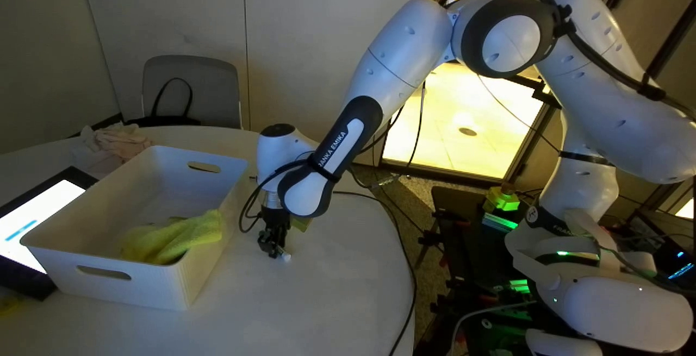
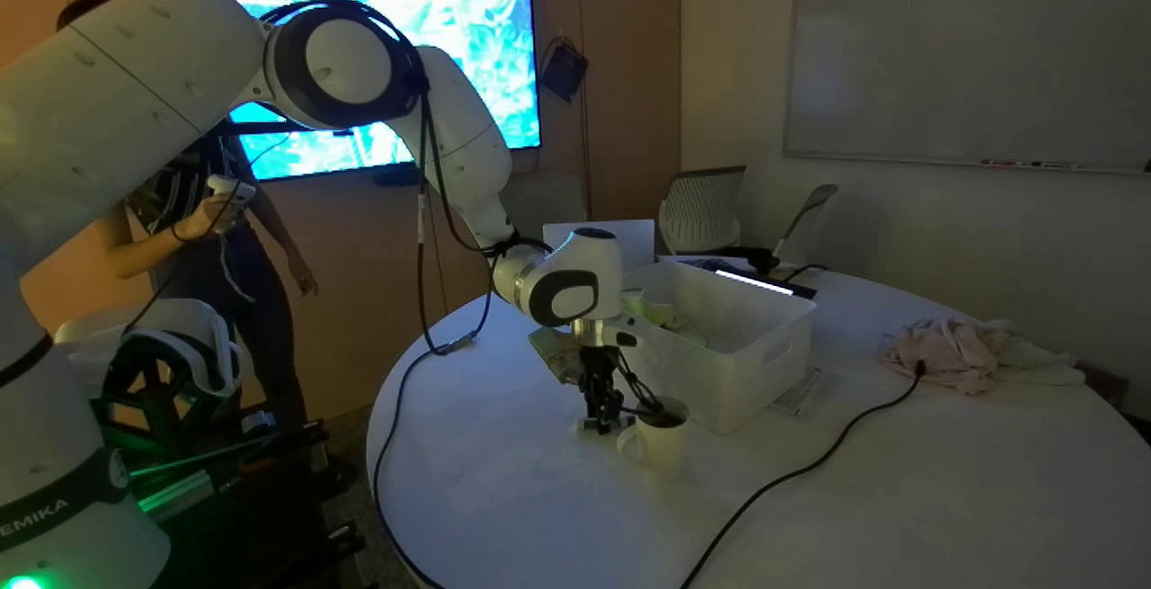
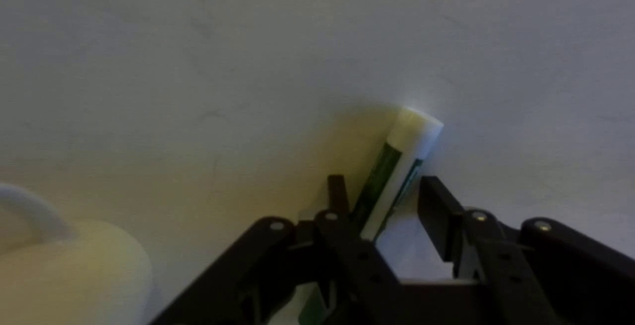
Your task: Pick up the clothes from the table and put them in the box and pick up the black objects from the table and put them in the cup
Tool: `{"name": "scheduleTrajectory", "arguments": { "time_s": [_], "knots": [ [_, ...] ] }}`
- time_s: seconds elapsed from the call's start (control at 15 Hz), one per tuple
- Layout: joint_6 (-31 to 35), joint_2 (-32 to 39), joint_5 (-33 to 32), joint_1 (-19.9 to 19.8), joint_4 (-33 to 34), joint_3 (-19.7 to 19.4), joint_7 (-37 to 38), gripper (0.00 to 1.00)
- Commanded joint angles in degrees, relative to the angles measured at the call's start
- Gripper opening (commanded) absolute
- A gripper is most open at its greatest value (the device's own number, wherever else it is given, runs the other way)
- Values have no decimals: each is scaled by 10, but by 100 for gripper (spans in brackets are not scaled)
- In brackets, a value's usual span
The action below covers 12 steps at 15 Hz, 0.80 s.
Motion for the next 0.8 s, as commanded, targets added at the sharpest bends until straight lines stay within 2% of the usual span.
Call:
{"name": "scheduleTrajectory", "arguments": {
  "time_s": [0.0, 0.13, 0.2, 0.27, 0.73],
  "knots": [
    [-2, -3, -13, 6, 5, -4, 4, 17],
    [-3, -9, -17, 11, 1, -8, 5, 1],
    [-3, -15, -20, 13, -5, -9, 4, 1],
    [-3, -18, -25, 17, -8, -11, 6, 5],
    [-11, -77, -60, 45, -60, -26, 5, 5]
  ]
}}
